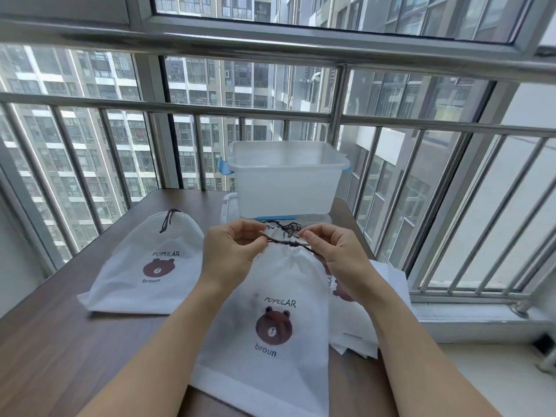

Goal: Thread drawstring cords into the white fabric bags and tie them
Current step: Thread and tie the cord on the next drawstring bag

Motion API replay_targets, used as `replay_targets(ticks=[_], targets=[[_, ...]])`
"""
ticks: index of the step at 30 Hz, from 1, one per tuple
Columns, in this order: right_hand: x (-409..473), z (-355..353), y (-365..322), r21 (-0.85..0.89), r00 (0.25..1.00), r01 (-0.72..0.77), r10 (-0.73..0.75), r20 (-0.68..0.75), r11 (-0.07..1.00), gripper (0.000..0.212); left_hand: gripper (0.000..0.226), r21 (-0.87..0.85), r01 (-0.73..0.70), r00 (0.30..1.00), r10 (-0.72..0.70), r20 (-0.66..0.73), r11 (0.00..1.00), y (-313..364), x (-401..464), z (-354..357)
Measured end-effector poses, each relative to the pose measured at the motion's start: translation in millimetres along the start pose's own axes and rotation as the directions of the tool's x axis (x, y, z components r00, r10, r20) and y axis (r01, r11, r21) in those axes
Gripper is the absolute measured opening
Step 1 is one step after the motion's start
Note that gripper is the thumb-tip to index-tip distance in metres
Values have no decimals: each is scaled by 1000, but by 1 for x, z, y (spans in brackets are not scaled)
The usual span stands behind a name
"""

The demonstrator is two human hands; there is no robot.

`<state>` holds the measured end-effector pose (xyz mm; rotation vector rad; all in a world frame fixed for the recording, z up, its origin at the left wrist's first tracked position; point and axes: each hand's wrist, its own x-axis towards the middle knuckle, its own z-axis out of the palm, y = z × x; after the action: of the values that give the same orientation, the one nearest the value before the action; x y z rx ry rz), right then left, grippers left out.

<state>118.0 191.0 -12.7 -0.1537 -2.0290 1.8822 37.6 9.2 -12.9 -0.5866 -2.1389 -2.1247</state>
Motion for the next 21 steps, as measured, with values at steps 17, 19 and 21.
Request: replay_targets(ticks=[17, 19, 21], targets=[[-12, -6, -10, -197, 986, -154, 164, 37, 968, 15, 18, -121, 51, 998, -54, -19, 991, 0, 1, 2], [-11, 0, -9, -105, 995, -99, 101, 17, 990, 13, 23, -6, 10, 993, -9, 118, 1000, -1, 1, -3], [-9, 7, -5, 64, 999, -37, 36, 24, 997, 16, 53, 161, -34, 968, -7, 250, 986, -2, 1, -8]])
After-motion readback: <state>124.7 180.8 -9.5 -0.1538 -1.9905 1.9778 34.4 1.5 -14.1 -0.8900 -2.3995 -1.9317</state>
